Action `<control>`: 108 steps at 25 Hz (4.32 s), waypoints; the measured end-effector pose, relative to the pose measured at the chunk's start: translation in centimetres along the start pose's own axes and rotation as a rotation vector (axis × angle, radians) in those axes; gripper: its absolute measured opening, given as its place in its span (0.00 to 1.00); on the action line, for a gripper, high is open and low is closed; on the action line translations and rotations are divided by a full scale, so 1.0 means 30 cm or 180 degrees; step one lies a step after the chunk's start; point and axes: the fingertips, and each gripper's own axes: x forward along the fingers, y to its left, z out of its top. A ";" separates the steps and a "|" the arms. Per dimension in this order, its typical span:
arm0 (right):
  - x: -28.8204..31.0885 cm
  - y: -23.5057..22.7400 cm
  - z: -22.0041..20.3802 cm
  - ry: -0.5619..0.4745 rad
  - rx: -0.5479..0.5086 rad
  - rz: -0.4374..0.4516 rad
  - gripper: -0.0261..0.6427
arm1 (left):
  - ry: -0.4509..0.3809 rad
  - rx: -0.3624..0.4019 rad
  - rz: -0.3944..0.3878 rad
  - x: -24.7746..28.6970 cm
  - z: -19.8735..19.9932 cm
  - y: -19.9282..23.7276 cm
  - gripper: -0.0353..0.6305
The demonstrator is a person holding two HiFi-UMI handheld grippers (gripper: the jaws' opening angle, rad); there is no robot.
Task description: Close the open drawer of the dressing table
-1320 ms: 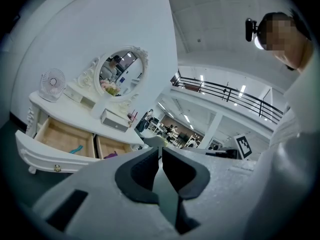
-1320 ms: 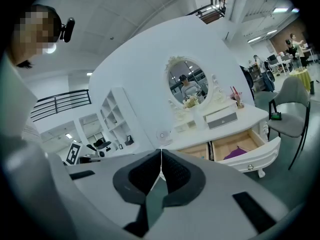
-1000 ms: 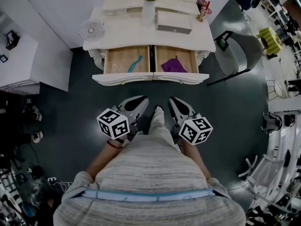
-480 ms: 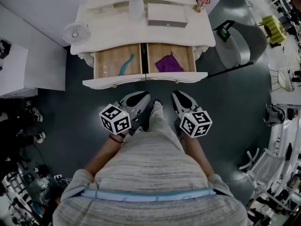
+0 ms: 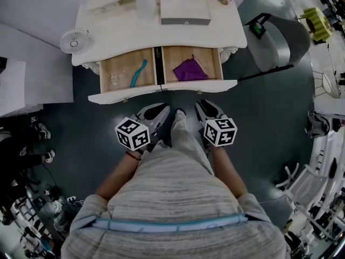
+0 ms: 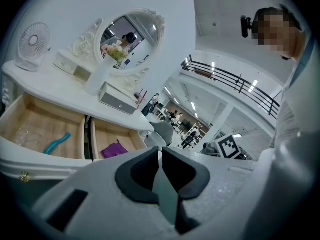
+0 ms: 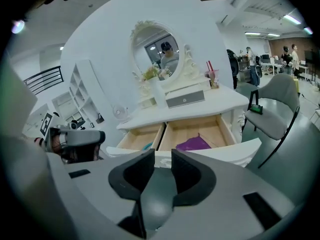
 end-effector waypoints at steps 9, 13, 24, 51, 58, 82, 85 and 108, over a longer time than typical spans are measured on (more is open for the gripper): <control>0.134 -0.123 -0.102 0.0369 0.0049 -0.0140 0.22 | 0.0224 -0.0117 0.0121 0.096 -0.061 0.108 0.10; 0.177 -0.173 -0.141 0.0496 0.0063 -0.0222 0.24 | 0.0305 -0.0188 0.0153 0.117 -0.093 0.133 0.10; 0.303 -0.306 -0.281 0.0937 -0.0003 -0.0564 0.26 | 0.0456 -0.0326 0.0267 0.147 -0.147 0.215 0.10; 0.435 -0.454 -0.369 0.1441 -0.0213 -0.0778 0.22 | 0.0475 -0.0473 0.0400 0.184 -0.142 0.245 0.10; 0.460 -0.464 -0.347 0.1443 -0.0244 -0.0706 0.22 | 0.0451 -0.0475 0.0425 0.198 -0.129 0.238 0.10; 0.634 -0.529 -0.172 0.1294 -0.0343 -0.0678 0.22 | 0.0318 -0.0642 0.0688 0.193 -0.110 0.301 0.10; 0.657 -0.540 -0.148 0.1269 -0.0353 -0.0683 0.21 | 0.0307 -0.0662 0.0725 0.192 -0.107 0.306 0.10; 0.809 -0.591 0.010 0.0990 -0.0435 -0.0747 0.21 | 0.0224 -0.0751 0.0848 0.206 -0.074 0.353 0.10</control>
